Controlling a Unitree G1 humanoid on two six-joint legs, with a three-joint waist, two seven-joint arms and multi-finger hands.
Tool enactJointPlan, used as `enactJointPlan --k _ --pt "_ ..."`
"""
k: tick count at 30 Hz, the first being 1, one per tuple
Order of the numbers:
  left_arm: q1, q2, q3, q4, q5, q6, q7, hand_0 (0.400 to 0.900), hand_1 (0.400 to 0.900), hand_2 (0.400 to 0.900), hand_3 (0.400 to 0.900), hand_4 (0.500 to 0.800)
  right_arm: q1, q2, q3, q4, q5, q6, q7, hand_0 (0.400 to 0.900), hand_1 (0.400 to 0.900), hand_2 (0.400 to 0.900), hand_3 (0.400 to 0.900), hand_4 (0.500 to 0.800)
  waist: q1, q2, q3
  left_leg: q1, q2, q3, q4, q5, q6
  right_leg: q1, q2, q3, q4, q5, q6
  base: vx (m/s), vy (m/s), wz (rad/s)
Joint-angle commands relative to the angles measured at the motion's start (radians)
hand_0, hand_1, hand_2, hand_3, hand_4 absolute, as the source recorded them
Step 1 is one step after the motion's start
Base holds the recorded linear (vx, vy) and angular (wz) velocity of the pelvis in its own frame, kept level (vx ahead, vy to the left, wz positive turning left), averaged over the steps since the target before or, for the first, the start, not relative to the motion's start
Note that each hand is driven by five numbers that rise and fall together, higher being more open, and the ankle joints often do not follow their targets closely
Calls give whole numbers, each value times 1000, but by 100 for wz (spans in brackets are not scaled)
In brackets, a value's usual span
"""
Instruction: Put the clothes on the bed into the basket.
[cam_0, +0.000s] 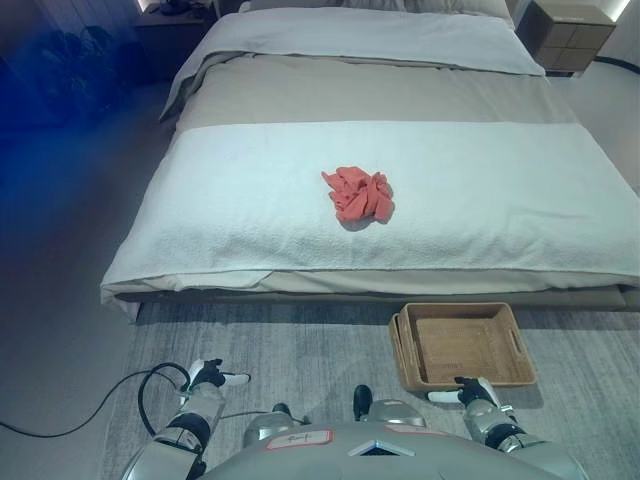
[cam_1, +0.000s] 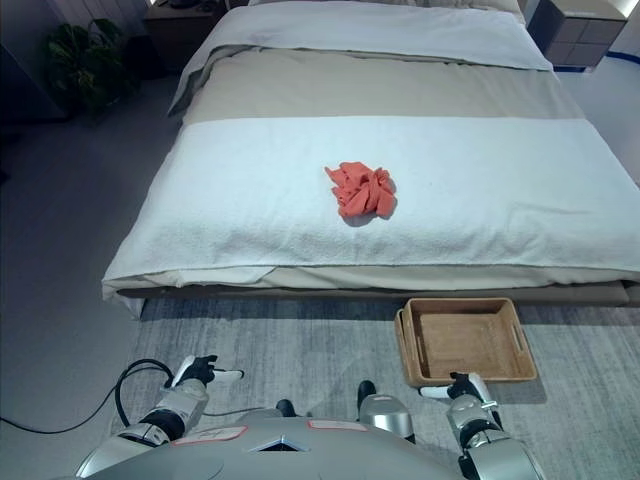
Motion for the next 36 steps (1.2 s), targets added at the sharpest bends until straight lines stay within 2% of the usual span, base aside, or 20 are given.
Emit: enactJointPlan --k 1,6,25,29,32,36 --pt "-74 32 -19 55 37 -30 12 900 900 900 900 800 -82 -24 46 75 -39 -3 -19 900 900 900 900 800 -15 -27 9 3 -38 21 4 -49 1 74 -14 46 3 -112 14 0 0 0" --pt "-68 34 -16 73 49 -27 10 900 900 900 900 800 -81 -25 46 75 -39 -5 -18 900 900 900 900 800 -15 -26 9 2 -37 20 4 -48 1 74 -14 44 3 -112 14 0 0 0" --pt "-71 37 -15 49 32 -27 12 900 900 900 900 800 -80 -26 48 73 -38 -5 -20 900 900 900 900 800 -14 -29 9 6 -38 16 4 -52 1 76 -12 46 3 -114 15 0 0 0" --pt "-67 39 -12 39 26 -27 16 900 900 900 900 800 -79 -30 45 74 -41 -4 -17 900 900 900 900 800 -8 -28 16 6 -47 6 4 -55 15 71 -15 54 3 -113 17 8 32 -3" --pt "-68 46 -9 32 15 -28 24 900 900 900 900 800 -84 -38 43 75 -46 -1 -14 900 900 900 900 800 -2 -28 27 -7 -68 -12 4 -52 31 66 -26 57 3 -107 21 2 98 4" --pt "-83 54 -5 19 -4 -33 37 900 900 900 900 800 -94 -42 30 69 -36 -2 -20 900 900 900 900 800 5 -19 39 -43 -97 -24 26 -65 62 5 -55 62 109 -129 33 1 168 6"
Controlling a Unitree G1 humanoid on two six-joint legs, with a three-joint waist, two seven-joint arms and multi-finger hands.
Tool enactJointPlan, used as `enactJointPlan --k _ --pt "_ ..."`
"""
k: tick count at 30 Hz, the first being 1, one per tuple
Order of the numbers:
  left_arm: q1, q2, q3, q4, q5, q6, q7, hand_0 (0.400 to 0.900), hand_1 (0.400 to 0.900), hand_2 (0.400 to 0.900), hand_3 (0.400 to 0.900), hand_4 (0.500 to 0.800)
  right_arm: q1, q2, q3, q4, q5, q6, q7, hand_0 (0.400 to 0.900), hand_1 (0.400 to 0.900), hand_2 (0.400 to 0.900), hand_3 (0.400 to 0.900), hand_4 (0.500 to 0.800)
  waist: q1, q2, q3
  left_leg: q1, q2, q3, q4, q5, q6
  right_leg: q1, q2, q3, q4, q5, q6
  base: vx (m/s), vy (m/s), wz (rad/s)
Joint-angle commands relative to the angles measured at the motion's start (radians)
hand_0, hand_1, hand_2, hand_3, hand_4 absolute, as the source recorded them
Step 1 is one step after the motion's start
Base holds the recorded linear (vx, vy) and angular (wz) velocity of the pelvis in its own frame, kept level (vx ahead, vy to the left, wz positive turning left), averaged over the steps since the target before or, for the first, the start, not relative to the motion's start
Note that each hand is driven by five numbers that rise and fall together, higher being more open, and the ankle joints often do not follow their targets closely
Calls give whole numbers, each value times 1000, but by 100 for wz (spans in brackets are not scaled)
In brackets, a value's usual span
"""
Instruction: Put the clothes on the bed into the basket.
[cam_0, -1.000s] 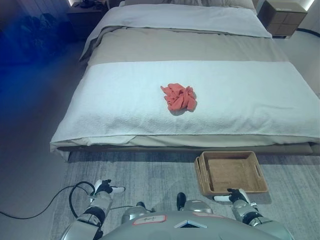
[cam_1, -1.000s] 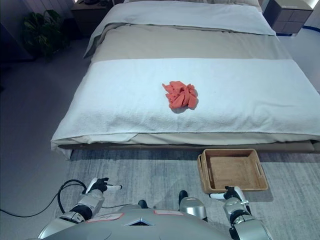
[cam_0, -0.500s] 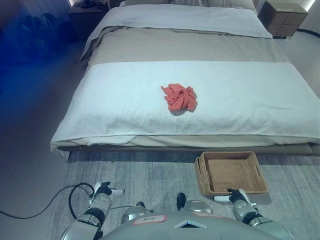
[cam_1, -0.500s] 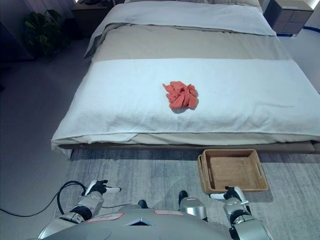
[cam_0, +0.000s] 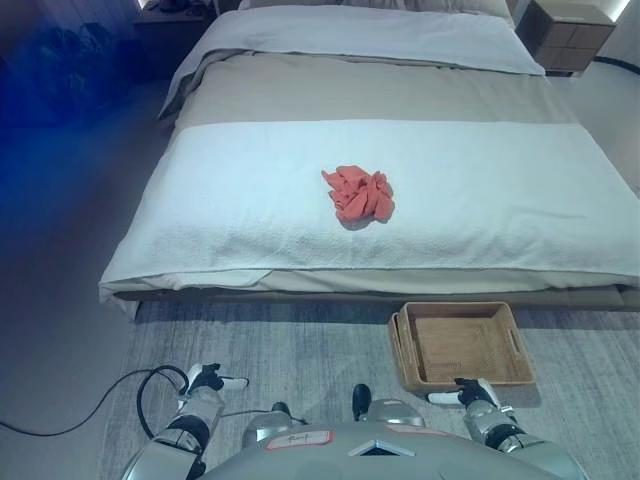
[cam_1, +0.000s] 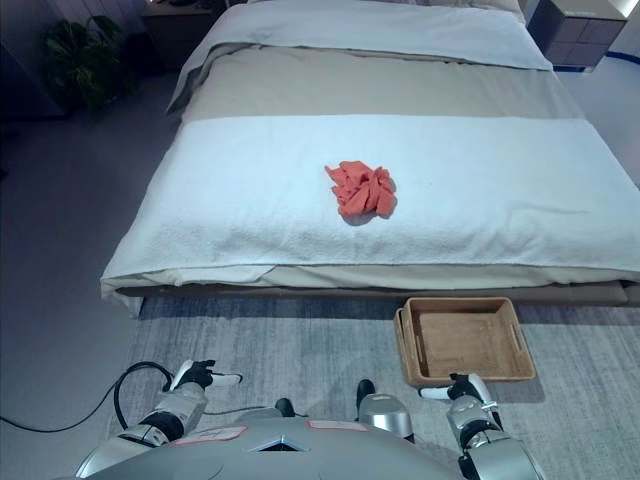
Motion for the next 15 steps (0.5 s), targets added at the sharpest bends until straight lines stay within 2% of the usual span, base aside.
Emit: enactJointPlan --k 1,3,5,6,8,9,11,12,14,15 --pt "-88 55 -4 -8 -7 -34 40 900 900 900 900 800 -96 -42 13 50 -27 -6 -22 900 900 900 900 800 1 -7 43 -36 -89 -14 38 -71 73 -14 -52 74 169 -137 40 1 219 0" --pt "-98 57 -9 -17 -13 -35 42 900 900 900 900 800 -98 -42 -2 48 -13 -8 -28 900 900 900 900 800 -8 1 61 -32 -109 -22 44 -80 99 -98 -64 101 347 -124 47 2 274 7" --pt "-105 63 -11 -27 -16 -31 42 900 900 900 900 800 -89 -42 -13 45 1 -7 -33 900 900 900 900 800 -26 2 95 -17 -137 -35 43 -76 125 -209 -79 149 575 5 37 -9 314 36" --pt "-117 66 -18 -35 -14 -29 41 900 900 900 900 800 -85 -41 -19 45 13 -9 -38 900 900 900 900 800 -43 5 119 -7 -143 -45 38 -74 136 -264 -71 171 690 22 25 22 286 39" --pt "-120 68 -20 -36 -12 -25 38 900 900 900 900 800 -78 -43 -29 47 25 -7 -41 900 900 900 900 800 -59 16 140 5 -141 -51 31 -74 138 -360 -34 183 795 1 12 81 186 31" --pt "-119 69 -19 -37 -8 -23 35 900 900 900 900 800 -73 -44 -34 51 30 -6 -44 900 900 900 900 800 -69 18 145 19 -144 -60 25 -78 137 -388 -18 181 787 -23 9 181 106 39" --pt "-123 70 -21 -40 -4 -23 31 900 900 900 900 800 -62 -49 -42 60 36 -3 -45 900 900 900 900 800 -89 18 140 49 -153 -78 8 -91 127 -408 23 173 621 -37 17 268 61 41" --pt "-132 69 -23 -41 -1 -24 29 900 900 900 900 800 -61 -51 -48 64 40 -1 -47 900 900 900 900 800 -92 16 136 59 -161 -80 4 -102 120 -405 21 162 524 -26 29 331 27 30" --pt "-141 65 -23 -35 5 -29 26 900 900 900 900 800 -59 -54 -57 68 43 1 -47 900 900 900 900 800 -108 11 136 114 -172 -97 4 -139 102 -371 31 119 218 34 62 387 8 25" --pt "-145 65 -21 -36 9 -29 24 900 900 900 900 800 -58 -53 -60 66 41 2 -46 900 900 900 900 800 -111 3 131 132 -181 -100 4 -151 94 -371 36 119 133 60 75 410 -14 30"
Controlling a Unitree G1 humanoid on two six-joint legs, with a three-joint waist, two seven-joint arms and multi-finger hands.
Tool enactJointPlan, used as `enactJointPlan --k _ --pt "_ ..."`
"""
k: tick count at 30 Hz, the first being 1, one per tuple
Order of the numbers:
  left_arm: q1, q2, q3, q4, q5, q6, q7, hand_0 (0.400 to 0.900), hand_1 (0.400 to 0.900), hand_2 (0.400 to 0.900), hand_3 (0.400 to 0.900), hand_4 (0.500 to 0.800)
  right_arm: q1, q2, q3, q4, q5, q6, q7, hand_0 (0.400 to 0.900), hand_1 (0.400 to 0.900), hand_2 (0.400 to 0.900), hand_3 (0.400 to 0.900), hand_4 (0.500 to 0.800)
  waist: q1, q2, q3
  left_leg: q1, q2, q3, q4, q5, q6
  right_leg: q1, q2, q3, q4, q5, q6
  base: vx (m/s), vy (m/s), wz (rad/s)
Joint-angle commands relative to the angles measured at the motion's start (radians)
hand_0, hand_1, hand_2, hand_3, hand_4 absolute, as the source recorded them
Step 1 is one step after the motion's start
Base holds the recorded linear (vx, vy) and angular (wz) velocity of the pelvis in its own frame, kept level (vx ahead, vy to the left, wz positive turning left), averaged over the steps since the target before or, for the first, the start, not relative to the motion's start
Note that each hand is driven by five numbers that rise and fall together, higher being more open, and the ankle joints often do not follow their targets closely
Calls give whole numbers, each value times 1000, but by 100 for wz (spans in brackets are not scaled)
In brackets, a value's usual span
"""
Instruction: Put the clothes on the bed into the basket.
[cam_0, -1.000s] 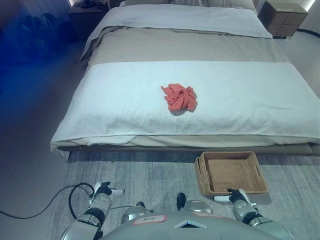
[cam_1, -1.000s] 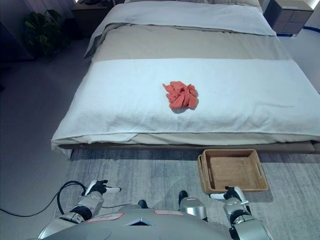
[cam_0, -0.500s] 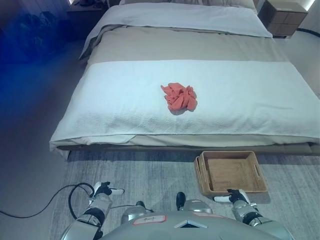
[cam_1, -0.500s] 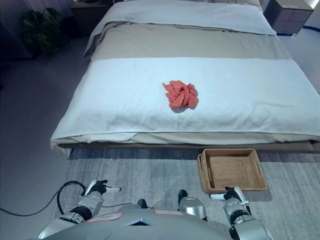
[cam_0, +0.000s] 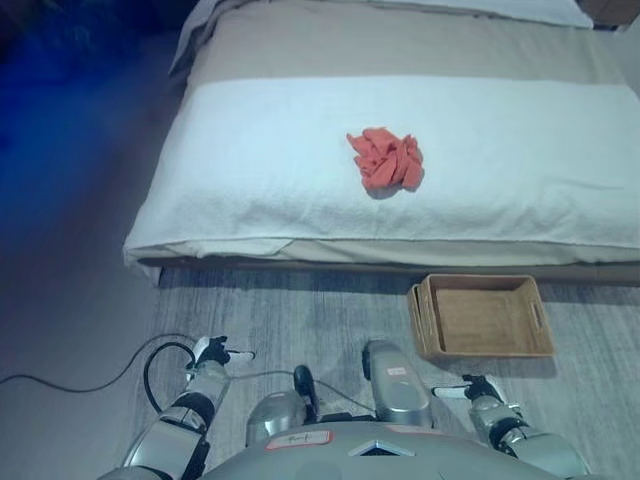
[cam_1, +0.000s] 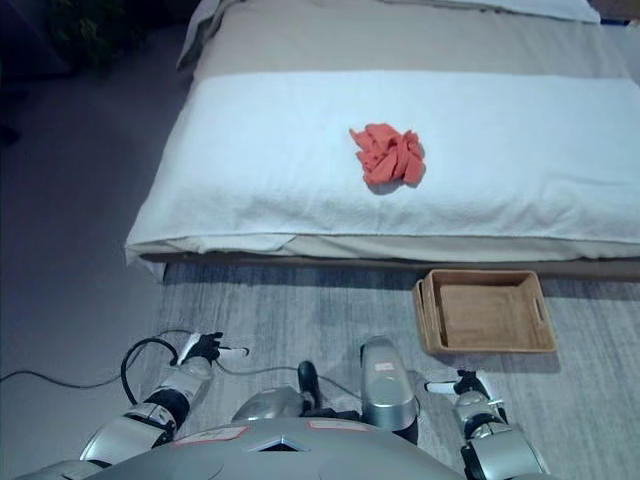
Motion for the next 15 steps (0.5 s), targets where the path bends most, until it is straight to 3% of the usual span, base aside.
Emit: enactJointPlan --k 1,4,5,7,9,12,13,15 --pt "-45 51 6 -35 23 -19 16 900 900 900 900 800 -22 -50 -4 25 18 1 -44 900 900 900 900 800 -25 -29 -22 203 -111 24 -23 -123 -113 -48 48 -12 -272 127 17 432 -24 38" --pt "-33 47 -6 -48 42 -17 -2 900 900 900 900 800 -9 -55 -9 1 26 -4 -39 900 900 900 900 800 -44 -20 -48 277 -108 -19 -23 -160 -130 -32 76 -15 -291 132 7 521 -57 50" --pt "-28 43 -13 -49 53 -20 -9 900 900 900 900 800 -9 -61 -6 -6 28 -8 -36 900 900 900 900 800 -57 -11 -63 294 -104 -32 -23 -160 -128 -25 94 20 -287 149 -9 511 -84 38" --pt "-24 31 -27 -46 66 -15 -11 900 900 900 900 800 -12 -69 2 -19 25 -8 -30 900 900 900 900 800 -71 20 -76 294 -86 -36 28 -117 -147 2 112 22 -267 152 -25 535 -83 18" --pt "-18 16 -40 -56 71 -20 -11 900 900 900 900 800 -21 -75 28 -41 10 -16 -26 900 900 900 900 800 -77 55 -79 251 -74 -29 209 1 -202 32 132 5 -235 123 -57 507 -113 16" --pt "-27 4 -57 -44 68 -16 -12 900 900 900 900 800 -34 -88 38 -63 16 -21 -33 900 900 900 900 800 -71 46 -63 53 -38 10 622 210 -326 146 126 -6 -259 66 -110 405 -195 34" --pt "-36 5 -60 -41 66 -15 -6 900 900 900 900 800 -51 -96 46 -81 18 -22 -42 900 900 900 900 800 -59 27 -50 -13 -37 22 761 236 -330 179 113 -3 -276 57 -127 284 -208 5" --pt "-41 1 -69 -39 64 -17 6 900 900 900 900 800 -82 -103 62 -104 21 -24 -55 900 900 900 900 800 -22 2 -27 -135 -44 39 879 168 -283 236 99 6 -297 43 -141 316 -204 -15"
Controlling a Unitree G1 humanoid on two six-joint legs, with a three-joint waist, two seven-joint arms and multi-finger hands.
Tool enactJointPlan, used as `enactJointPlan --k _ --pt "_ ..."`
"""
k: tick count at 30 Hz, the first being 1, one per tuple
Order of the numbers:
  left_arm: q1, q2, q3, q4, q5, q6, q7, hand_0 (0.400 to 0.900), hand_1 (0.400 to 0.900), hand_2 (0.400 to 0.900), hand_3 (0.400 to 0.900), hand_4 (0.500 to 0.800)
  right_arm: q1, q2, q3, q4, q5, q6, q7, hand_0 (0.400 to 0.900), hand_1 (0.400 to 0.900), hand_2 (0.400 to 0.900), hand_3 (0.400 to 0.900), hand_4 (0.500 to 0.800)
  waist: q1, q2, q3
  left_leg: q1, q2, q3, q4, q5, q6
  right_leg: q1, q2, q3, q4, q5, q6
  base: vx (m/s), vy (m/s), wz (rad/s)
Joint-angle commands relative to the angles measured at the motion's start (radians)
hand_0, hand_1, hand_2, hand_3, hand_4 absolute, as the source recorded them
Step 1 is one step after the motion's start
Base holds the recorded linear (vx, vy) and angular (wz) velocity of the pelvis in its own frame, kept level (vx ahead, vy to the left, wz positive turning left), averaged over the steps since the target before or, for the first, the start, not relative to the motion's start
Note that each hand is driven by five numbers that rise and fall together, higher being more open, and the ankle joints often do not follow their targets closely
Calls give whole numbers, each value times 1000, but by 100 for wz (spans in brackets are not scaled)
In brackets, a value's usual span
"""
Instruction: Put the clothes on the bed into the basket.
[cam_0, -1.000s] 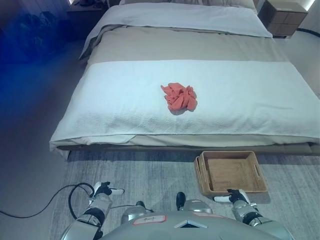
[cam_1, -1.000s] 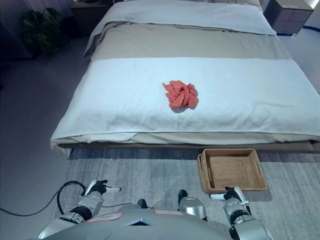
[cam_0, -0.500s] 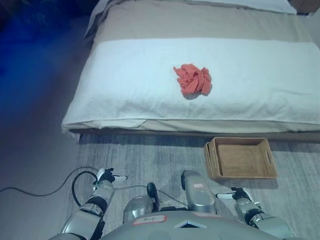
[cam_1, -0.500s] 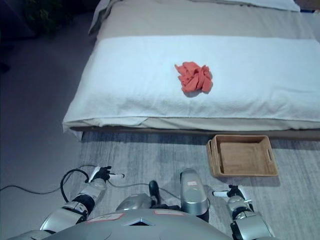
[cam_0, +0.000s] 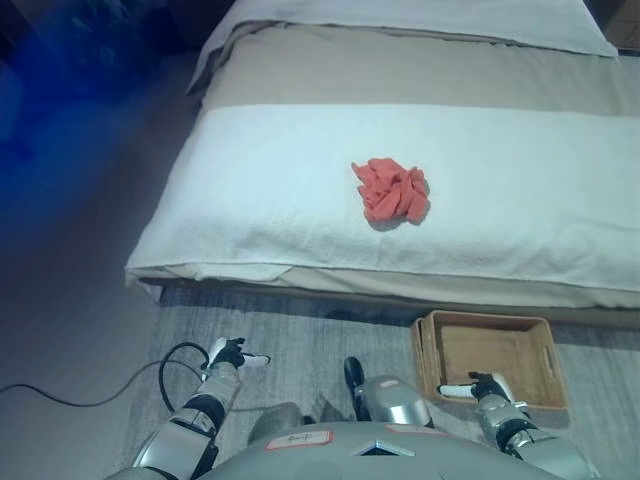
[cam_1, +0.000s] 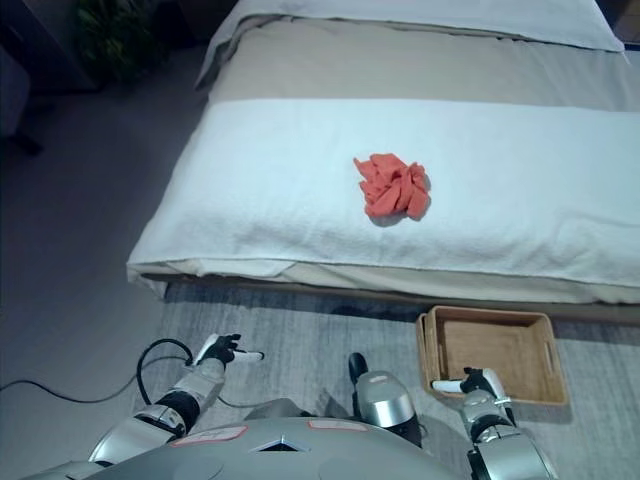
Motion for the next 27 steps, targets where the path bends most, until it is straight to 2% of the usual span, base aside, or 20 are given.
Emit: enactJointPlan --k 1,3,4,7,9,11,12,13,16,18,21,23,24,26,27 --pt "-16 76 -14 -38 38 -7 48 900 900 900 900 800 -84 -54 27 -42 16 -21 -56 900 900 900 900 800 44 -68 58 43 -47 132 37 315 175 45 -18 71 -92 67 4 377 -174 -40" --pt "14 87 7 -25 25 -6 61 900 900 900 900 800 -108 -56 44 -80 19 -30 -68 900 900 900 900 800 88 -87 63 -29 -20 144 -90 243 224 89 -27 94 -93 46 7 404 -85 -58" --pt "22 89 12 -26 24 -5 64 900 900 900 900 800 -111 -58 49 -88 18 -32 -72 900 900 900 900 800 100 -95 61 -43 -12 149 -132 238 230 108 -34 100 -94 34 8 424 -14 -42" --pt "51 88 28 12 36 -2 70 900 900 900 900 800 -128 -77 71 -174 -6 -47 -80 900 900 900 900 800 115 -93 47 7 21 130 -621 293 236 157 -42 124 -97 -9 29 455 97 -34" --pt "66 82 35 35 54 3 73 900 900 900 900 800 -144 -109 76 -248 -32 -53 -87 900 900 900 900 800 114 -71 40 19 49 119 -857 376 204 184 -38 131 -97 -40 39 446 184 -19" --pt "73 74 34 52 74 11 78 900 900 900 900 800 -155 -145 82 -306 -69 -50 -90 900 900 900 900 800 110 -60 36 -9 75 153 -868 382 178 212 -46 129 -94 -62 45 400 190 -23" --pt "77 70 33 63 82 12 77 900 900 900 900 800 -158 -157 89 -333 -99 -45 -84 900 900 900 900 800 115 -53 29 12 78 154 -868 385 180 228 -44 136 -89 -78 47 446 213 -60" --pt "80 69 39 74 82 9 79 900 900 900 900 800 -172 -166 101 -344 -131 -41 -87 900 900 900 900 800 123 -49 17 24 69 135 -868 394 184 243 -51 143 -83 -93 52 509 260 -68" --pt "89 68 39 99 87 11 85 900 900 900 900 800 -188 -185 122 -390 -201 -35 -84 900 900 900 900 800 139 -65 -9 59 40 157 -848 380 214 245 -88 149 24 -120 74 425 251 -37" --pt "84 67 29 114 99 24 78 900 900 900 900 800 -199 -185 125 -403 -217 -24 -73 900 900 900 900 800 144 -79 -12 86 5 164 -823 326 251 184 -111 146 219 -78 100 330 228 3" --pt "53 70 18 115 94 35 82 900 900 900 900 800 -230 -192 130 -454 -245 -12 -87 900 900 900 900 800 121 -78 25 121 -25 173 -805 288 292 32 -113 168 524 65 111 188 207 13" --pt "45 66 16 126 95 43 86 900 900 900 900 800 -257 -190 126 -467 -244 -5 -99 900 900 900 900 800 111 -68 46 154 -33 178 -815 269 304 -55 -112 155 611 41 99 189 165 8" --pt "45 65 16 137 96 45 85 900 900 900 900 800 -272 -189 124 -457 -240 -1 -105 900 900 900 900 800 107 -58 49 173 -34 177 -830 266 302 -81 -113 140 581 12 91 242 127 11" --pt "38 55 16 154 102 51 78 900 900 900 900 800 -304 -182 133 -444 -231 8 -108 900 900 900 900 800 103 -43 48 202 -29 170 -856 261 289 -84 -123 98 411 -44 86 281 46 15" --pt "35 53 19 158 106 53 76 900 900 900 900 800 -314 -183 134 -456 -233 11 -112 900 900 900 900 800 100 -42 46 216 -31 174 -866 251 280 -78 -121 83 256 -38 95 306 -35 15"
